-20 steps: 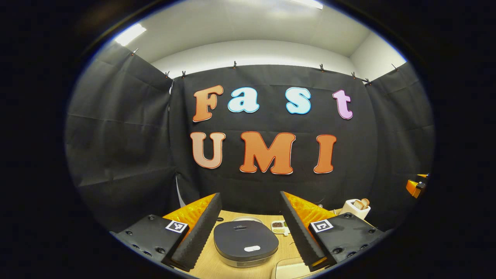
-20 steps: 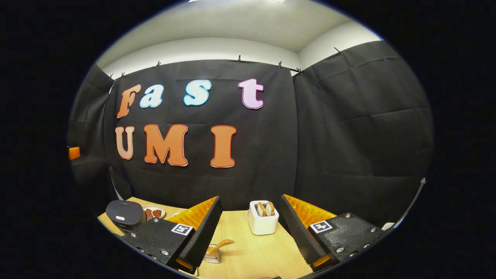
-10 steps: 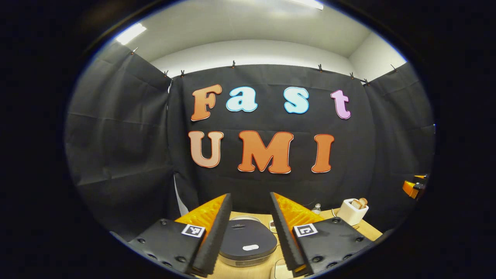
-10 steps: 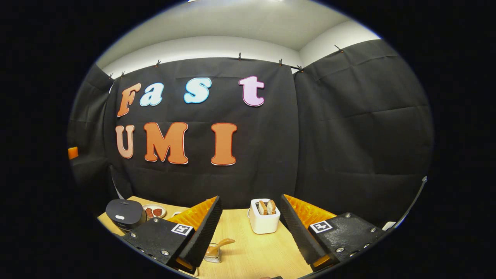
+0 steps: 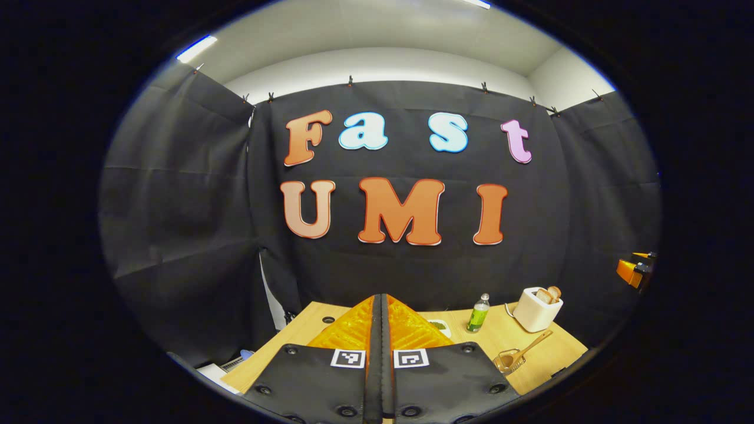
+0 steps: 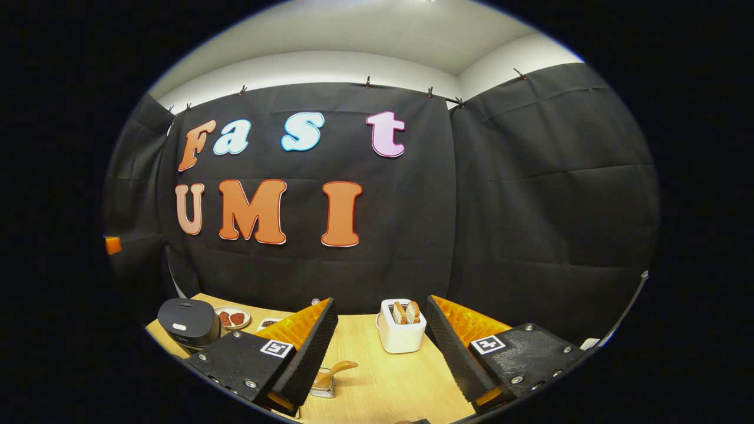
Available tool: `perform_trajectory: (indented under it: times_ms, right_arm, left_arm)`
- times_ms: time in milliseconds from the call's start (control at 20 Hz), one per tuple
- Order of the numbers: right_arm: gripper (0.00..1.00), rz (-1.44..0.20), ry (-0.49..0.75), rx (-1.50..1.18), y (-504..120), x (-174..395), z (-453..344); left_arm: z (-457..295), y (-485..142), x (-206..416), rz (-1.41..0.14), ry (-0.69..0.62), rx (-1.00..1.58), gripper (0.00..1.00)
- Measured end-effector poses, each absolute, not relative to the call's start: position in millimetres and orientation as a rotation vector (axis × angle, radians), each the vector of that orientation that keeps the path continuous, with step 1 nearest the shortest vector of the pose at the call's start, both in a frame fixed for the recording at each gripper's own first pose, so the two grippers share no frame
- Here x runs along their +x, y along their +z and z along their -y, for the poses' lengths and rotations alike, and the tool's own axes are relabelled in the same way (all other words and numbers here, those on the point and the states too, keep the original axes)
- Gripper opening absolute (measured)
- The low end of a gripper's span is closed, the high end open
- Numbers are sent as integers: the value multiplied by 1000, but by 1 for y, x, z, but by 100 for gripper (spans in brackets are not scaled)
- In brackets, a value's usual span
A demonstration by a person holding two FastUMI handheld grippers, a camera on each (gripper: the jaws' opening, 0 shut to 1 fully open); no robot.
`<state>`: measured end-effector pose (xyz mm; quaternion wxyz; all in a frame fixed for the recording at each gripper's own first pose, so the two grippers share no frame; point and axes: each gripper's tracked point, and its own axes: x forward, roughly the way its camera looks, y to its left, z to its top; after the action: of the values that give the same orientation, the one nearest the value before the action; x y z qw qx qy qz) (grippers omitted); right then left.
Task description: Close the left gripper, press the button to open the rice cooker; take a wooden spoon from the chopstick holder with the right hand, scoop a spoonful of rice and pour it into the rice cooker, then put the wooden spoon back into the chopstick holder.
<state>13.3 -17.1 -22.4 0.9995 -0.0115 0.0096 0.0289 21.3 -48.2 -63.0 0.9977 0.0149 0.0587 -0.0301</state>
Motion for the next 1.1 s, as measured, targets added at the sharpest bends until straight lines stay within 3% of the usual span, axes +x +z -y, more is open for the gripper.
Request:
perform_trajectory:
  times_ms: [400, 700, 1100]
  right_arm:
    - [94, -60, 26, -35, -37, 7, 25]
    - [94, -84, -15, -28, -44, -1, 40]
    - [94, -107, -33, -35, -52, -1, 45]
  left_arm:
    - [66, -188, 50, -388, -153, -18, 4]
    - [62, -267, 80, -525, -143, 36, 4]
    - [64, -306, 90, -625, -141, 30, 4]
